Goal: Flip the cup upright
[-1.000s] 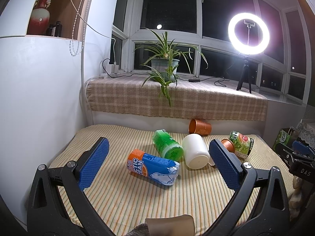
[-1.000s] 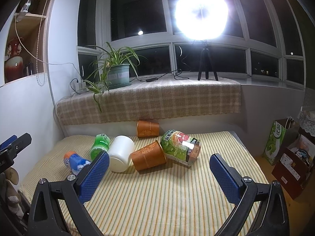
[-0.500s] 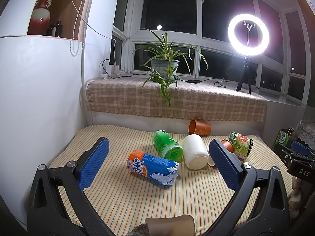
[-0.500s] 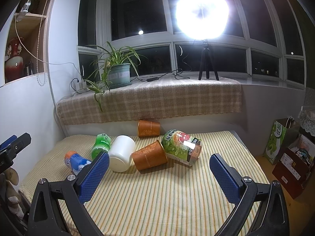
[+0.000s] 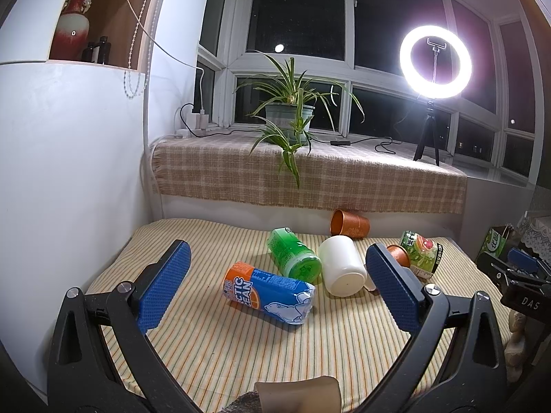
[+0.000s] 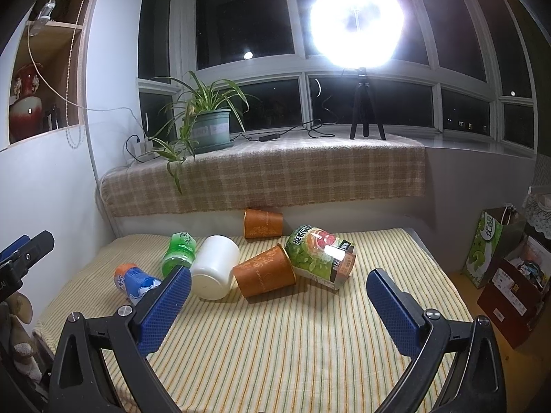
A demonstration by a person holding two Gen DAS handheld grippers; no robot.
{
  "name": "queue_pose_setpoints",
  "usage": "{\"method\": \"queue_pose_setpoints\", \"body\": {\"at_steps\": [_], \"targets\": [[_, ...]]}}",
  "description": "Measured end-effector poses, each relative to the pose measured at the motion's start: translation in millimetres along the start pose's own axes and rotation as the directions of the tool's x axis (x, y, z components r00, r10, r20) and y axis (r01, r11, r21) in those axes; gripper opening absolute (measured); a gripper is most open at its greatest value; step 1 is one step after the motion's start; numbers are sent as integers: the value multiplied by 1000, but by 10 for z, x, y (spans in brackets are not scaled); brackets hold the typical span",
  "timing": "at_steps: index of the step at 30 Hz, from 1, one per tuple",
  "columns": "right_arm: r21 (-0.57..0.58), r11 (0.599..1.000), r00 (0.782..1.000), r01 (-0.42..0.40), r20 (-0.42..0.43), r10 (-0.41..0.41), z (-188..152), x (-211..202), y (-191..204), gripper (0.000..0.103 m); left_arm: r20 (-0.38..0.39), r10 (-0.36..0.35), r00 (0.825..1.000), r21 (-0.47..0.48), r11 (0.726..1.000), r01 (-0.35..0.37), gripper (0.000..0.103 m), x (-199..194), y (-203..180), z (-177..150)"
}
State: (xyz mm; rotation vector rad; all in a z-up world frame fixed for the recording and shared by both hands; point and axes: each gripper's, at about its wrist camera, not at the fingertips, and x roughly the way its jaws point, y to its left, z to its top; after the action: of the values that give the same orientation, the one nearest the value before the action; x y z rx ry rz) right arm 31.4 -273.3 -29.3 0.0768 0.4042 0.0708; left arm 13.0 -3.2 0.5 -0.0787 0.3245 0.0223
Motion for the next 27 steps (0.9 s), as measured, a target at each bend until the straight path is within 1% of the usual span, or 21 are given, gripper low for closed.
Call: {"method": "queue_pose_setpoints", "body": {"at_steps": [11, 19, 23, 27], "targets": [[-15, 1000, 1000, -13, -9, 13, 21, 49, 64, 103, -7, 6, 1000, -7, 1000, -6, 103, -2, 60, 12], [-35, 998, 998, -47, -31, 46, 79, 217, 154, 103, -15, 18, 1000, -7, 1000, -18, 103, 42, 151, -15], [-45, 992, 991, -117, -68, 113, 139, 386, 252, 103, -29, 41, 999, -10, 999, -42, 103, 70, 234, -43], [-34, 978, 970, -205, -139, 198, 242, 663, 360, 103, -51, 62, 997, -41, 997, -64, 103, 88, 391, -72]]}}
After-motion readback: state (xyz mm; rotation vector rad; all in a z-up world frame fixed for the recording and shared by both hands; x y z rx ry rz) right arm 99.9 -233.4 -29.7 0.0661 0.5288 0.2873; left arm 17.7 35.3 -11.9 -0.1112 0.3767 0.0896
